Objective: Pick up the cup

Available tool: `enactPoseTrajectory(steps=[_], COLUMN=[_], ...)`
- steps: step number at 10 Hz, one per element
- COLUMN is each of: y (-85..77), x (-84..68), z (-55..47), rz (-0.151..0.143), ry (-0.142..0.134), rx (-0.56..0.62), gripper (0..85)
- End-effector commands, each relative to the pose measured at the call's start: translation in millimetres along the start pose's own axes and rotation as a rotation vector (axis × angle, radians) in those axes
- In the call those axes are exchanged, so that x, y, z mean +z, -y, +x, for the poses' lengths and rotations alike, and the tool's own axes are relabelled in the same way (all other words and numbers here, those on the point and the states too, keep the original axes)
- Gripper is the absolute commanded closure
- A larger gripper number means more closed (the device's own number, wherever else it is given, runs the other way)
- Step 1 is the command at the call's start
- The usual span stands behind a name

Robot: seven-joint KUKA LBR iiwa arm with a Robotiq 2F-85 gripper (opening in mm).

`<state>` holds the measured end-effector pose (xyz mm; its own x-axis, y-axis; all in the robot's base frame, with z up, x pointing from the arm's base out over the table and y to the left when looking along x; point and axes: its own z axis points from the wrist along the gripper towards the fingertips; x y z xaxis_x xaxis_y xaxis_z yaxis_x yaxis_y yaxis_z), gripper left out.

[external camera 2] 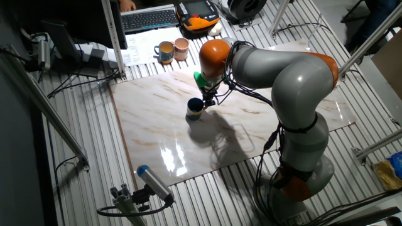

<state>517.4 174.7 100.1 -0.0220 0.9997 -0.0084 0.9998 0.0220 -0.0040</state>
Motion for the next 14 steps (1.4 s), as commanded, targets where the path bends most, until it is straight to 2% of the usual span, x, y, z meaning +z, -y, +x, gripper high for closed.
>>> enactPoseTrajectory(steps=[1,10,14], y=[0.1,1.6,6.3], x=[0.2,1.8,6.5], z=[0.3,1.5,0.5], rz=[0.002,0.000,-0.011], ry=[0.002,0.001,-0.007], rx=[-0.002,-0.014,-0.037], gripper=[51.0,51.0,51.0])
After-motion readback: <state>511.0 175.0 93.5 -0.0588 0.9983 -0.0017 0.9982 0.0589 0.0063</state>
